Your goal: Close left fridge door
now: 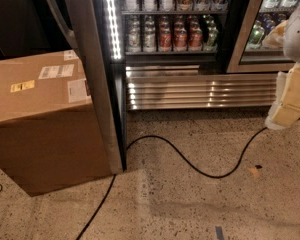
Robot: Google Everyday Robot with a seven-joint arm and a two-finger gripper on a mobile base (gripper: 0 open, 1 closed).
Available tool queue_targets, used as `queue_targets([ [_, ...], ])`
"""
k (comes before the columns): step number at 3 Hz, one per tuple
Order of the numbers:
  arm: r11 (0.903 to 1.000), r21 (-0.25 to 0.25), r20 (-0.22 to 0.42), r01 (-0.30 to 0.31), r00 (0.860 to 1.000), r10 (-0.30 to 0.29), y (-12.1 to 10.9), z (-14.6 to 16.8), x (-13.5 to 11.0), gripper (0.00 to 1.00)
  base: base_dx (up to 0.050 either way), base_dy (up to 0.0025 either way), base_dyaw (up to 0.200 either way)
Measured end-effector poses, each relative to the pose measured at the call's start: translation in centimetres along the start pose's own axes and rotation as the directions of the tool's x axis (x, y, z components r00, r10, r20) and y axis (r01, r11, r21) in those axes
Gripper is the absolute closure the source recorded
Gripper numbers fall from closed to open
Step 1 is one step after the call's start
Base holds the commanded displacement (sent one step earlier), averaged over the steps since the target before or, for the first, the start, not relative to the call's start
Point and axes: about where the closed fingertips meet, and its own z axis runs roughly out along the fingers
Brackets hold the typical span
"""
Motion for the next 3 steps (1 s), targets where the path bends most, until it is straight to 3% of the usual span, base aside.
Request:
queue_targets([
  [1, 1.0000, 0.001, 0.000, 0.000, 1.000, 0.000, 0.0, 0.0, 0.0, 0.00, 0.000, 0.00000, 0.162],
  [2, 1.0000, 0.006, 0.001, 0.000, 1.000, -0.001, -0.1, -0.2, -0.1, 0.00, 0.000, 0.00000, 0.000],
  [3, 0.9995, -0.027, -0.018, -0.018, 1.000, 0.018, -0.5, 1.7, 0.2, 0.00, 0.000, 0.00000, 0.000],
])
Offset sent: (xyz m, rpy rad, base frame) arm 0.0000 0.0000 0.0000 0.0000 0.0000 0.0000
